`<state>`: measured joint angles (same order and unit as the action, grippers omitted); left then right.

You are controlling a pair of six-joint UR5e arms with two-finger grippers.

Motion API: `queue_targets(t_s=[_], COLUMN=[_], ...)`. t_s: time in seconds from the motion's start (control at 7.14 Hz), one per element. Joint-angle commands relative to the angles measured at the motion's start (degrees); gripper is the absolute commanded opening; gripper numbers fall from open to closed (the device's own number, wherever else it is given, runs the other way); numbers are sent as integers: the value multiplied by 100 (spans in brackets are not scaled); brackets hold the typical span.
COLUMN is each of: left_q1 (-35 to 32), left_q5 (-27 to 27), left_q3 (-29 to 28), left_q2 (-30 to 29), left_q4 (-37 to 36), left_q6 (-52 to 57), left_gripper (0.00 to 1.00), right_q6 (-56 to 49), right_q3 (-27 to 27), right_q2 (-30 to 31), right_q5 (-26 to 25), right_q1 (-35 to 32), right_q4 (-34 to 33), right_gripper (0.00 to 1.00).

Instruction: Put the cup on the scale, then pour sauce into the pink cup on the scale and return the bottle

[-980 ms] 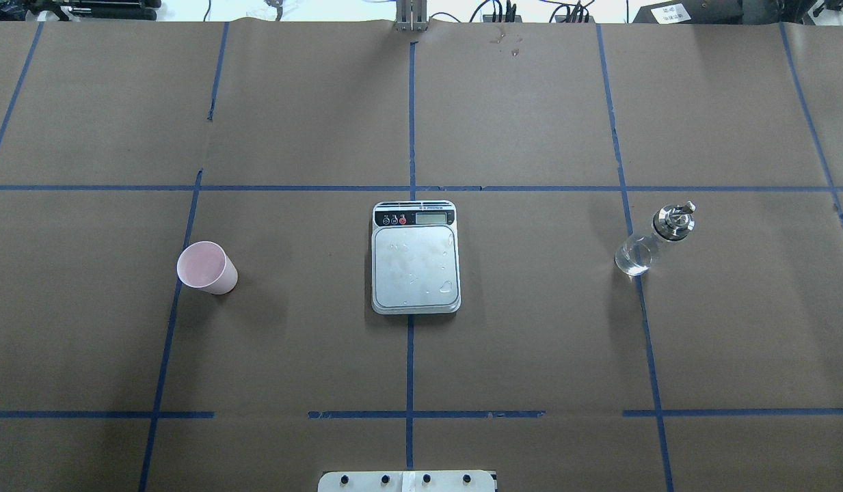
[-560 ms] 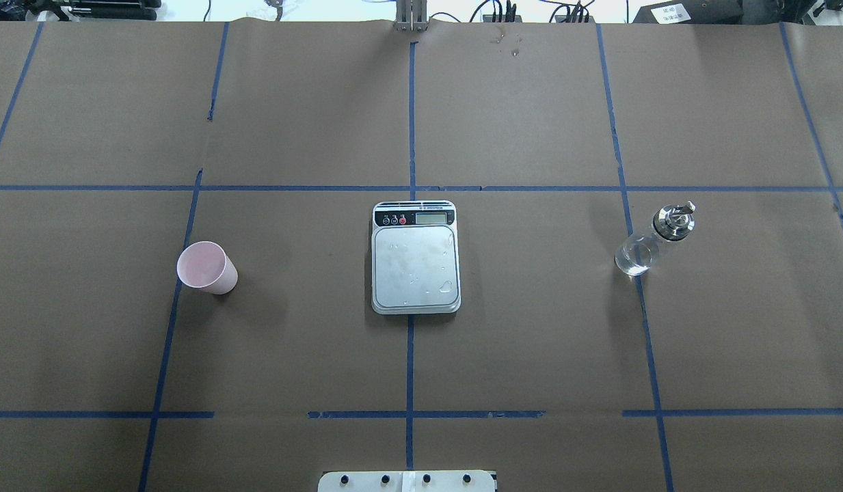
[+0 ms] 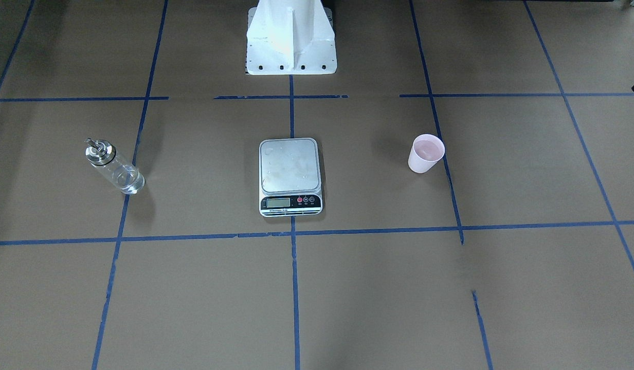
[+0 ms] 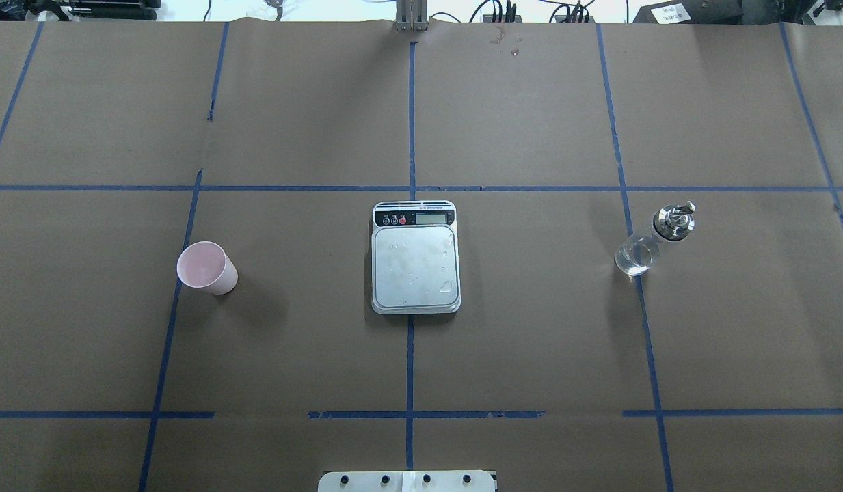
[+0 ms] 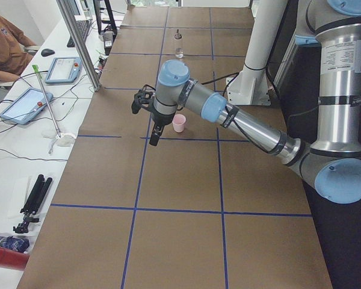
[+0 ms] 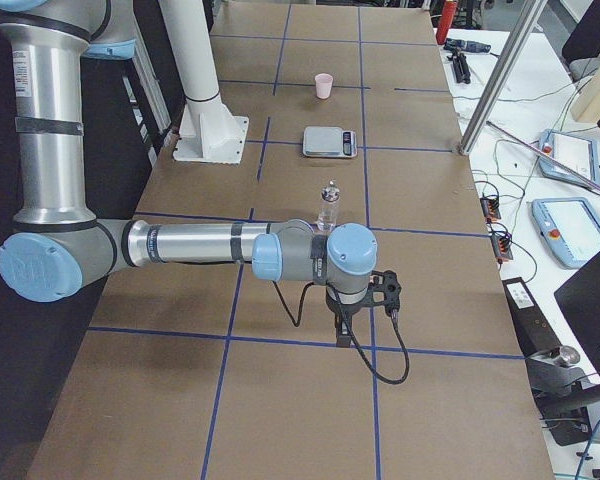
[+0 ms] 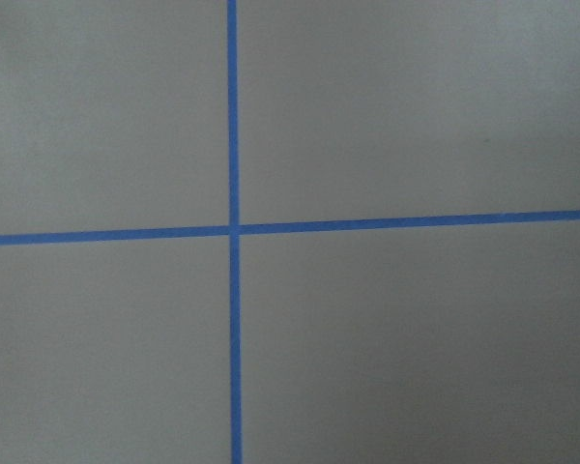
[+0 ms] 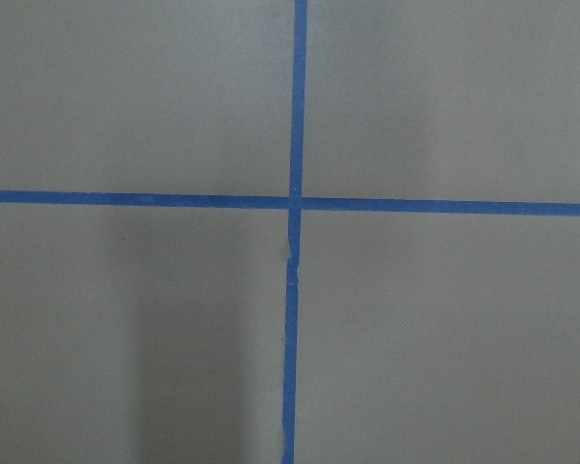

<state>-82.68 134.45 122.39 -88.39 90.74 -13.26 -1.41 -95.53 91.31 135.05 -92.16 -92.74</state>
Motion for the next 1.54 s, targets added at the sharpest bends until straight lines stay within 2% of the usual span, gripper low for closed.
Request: queue_targets(t_s=[0.0, 0.14, 0.28, 0.42, 0.56, 0.7, 0.84, 0.98, 1.12, 1.4], left_q1=[837, 1520, 1867, 2070, 2481, 2720, 2792, 3193, 3423, 3733], left_q5=[-607, -822, -772, -771, -824, -781, -771, -1111, -1706, -1896], left_q3=[414, 539, 470, 322, 259, -107, -215, -399, -401, -489], left_q2=[-249, -380, -703, -941, -1126, -1563, -1681, -1673, -1603, -1384], left_q4=[5, 23, 40, 67, 93, 111, 119, 120, 120, 128], left_q6=[-288, -1266, -2528, -3307, -3401, -3437, -3438, -3455, -3777, -4604], left_gripper=[100, 100, 100, 100, 100, 100, 100, 100, 100, 100], right_q6=[0, 0, 0, 0, -8, -9, -17, -26, -26, -26], right_q3=[-44, -45, -45, -45, -45, -45, -45, -114, -167, -168], right_q2=[0, 0, 0, -8, 0, 0, 44, 79, 140, 176], right_q5=[13, 4, 4, 4, 4, 4, 4, 4, 4, 4], right_q1=[-4, -4, -4, -4, -4, -4, -4, -4, -4, -4], right_q4=[1, 1, 1, 1, 1, 1, 10, 1, 10, 1], right_gripper=[100, 100, 100, 100, 100, 100, 100, 100, 100, 100])
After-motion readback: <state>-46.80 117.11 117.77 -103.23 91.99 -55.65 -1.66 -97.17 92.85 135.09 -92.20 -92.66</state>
